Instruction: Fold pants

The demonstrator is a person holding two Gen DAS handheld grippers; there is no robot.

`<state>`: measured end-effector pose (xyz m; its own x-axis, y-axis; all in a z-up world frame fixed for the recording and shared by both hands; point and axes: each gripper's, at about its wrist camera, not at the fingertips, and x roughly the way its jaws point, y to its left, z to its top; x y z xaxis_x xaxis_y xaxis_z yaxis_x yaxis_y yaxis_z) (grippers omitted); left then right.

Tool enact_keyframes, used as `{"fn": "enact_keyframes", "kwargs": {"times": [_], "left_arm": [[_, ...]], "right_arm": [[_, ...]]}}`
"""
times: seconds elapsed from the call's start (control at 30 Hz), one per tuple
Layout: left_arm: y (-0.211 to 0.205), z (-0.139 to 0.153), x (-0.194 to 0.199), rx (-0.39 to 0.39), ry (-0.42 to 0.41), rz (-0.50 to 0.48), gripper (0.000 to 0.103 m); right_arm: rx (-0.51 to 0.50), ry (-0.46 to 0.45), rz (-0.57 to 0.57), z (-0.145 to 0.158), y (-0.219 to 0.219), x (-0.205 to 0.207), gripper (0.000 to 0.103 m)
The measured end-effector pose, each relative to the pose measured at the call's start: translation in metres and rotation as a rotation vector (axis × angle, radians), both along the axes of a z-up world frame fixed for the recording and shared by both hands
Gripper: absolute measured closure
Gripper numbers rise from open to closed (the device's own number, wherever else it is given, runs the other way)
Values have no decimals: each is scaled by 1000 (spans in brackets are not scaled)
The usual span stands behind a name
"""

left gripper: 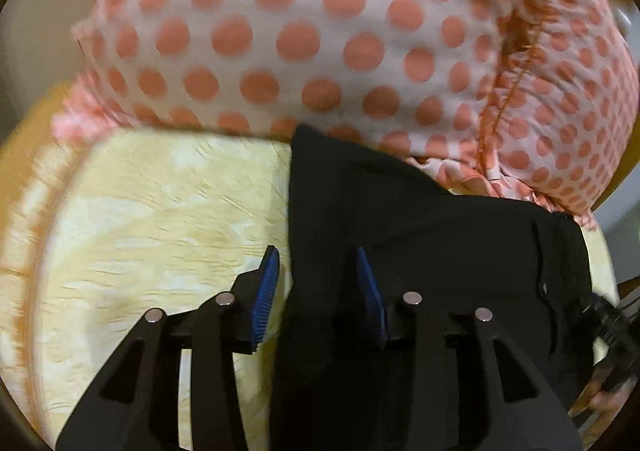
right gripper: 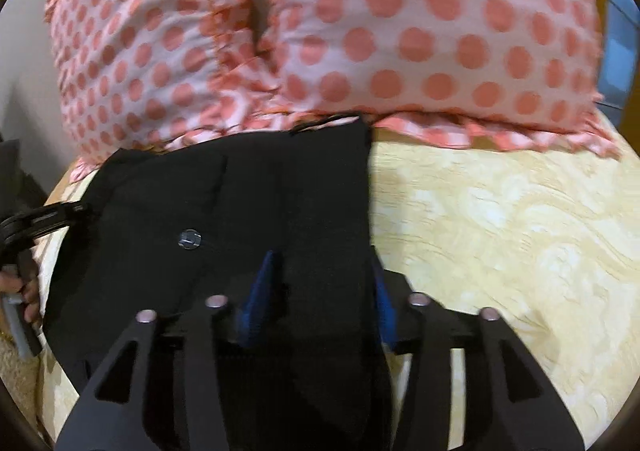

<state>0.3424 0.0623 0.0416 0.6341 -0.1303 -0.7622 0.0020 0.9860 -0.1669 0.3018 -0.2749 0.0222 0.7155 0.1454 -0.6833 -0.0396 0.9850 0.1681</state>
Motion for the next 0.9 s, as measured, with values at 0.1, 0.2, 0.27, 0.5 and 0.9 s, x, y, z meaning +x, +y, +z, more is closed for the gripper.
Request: {"fn": "enact_keyframes", "kwargs": {"times": [0.1, 0.2, 0.27, 0.5, 0.9], "left_arm": [[-5, 25, -40, 30, -109, -37, 21], [-19, 37, -83, -7, -158, -122, 14], [-32, 34, -102, -33, -138, -175, 13], [-68, -10, -101, -35, 34, -260, 13], [-58, -7, -128, -48, 9, -184, 2]], "right_arm": [[-60, -107, -79, 19, -8, -31, 37], [-113, -180, -4, 32, 12, -61, 35], [-147, -185, 44, 32, 29, -70, 35], [-242, -5, 181, -8, 67, -65, 34], [-82, -72, 80, 2, 54, -101, 3]]}}
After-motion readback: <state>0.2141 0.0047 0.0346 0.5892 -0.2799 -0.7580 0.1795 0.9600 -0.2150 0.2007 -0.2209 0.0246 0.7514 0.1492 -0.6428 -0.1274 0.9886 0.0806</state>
